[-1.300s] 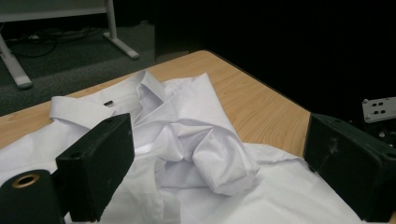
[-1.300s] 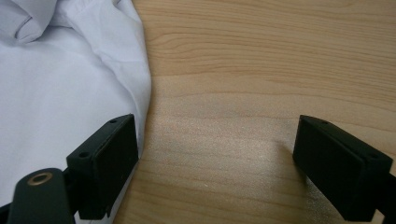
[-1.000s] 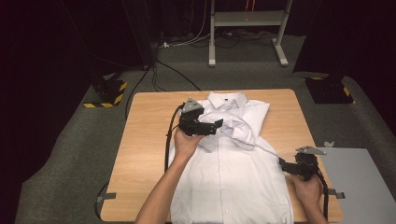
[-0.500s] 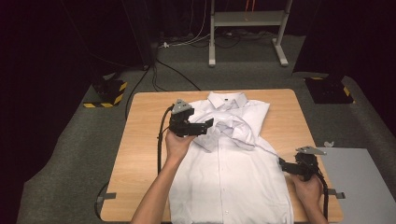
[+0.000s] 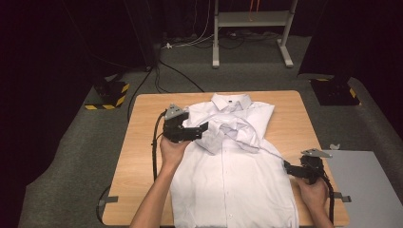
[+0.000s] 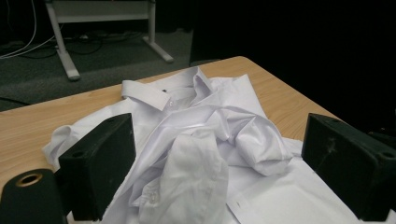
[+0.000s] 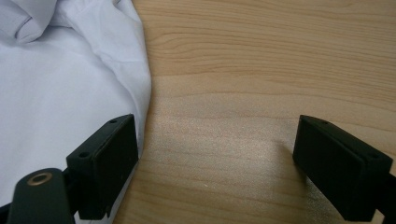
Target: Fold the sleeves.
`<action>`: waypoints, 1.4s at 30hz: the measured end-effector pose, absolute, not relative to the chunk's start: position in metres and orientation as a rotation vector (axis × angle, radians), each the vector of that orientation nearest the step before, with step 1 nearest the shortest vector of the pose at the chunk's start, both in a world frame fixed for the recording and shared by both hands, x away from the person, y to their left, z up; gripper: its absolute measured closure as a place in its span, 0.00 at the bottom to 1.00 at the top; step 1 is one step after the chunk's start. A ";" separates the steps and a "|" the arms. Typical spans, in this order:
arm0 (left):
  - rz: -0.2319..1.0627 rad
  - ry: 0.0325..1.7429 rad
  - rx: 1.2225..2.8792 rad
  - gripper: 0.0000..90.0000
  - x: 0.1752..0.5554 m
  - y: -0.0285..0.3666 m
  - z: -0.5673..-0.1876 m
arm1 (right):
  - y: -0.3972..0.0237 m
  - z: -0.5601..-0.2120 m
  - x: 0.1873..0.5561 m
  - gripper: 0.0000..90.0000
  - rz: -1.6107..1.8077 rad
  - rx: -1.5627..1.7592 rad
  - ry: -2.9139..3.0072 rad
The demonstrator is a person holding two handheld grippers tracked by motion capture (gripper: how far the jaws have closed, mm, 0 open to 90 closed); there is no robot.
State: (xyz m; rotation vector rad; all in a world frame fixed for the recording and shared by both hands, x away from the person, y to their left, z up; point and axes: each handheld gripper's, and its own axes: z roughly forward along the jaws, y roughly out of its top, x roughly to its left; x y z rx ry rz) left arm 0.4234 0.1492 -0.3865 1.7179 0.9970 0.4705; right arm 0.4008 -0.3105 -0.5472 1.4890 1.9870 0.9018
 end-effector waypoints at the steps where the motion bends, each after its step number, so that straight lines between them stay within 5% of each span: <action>1: 0.473 1.001 1.717 0.11 0.423 0.150 -0.387 | -0.311 -0.547 0.401 0.15 0.902 1.489 1.987; 42: 0.563 1.164 1.703 0.12 0.400 0.188 -0.414 | -0.310 -0.547 0.401 0.15 0.902 1.489 1.987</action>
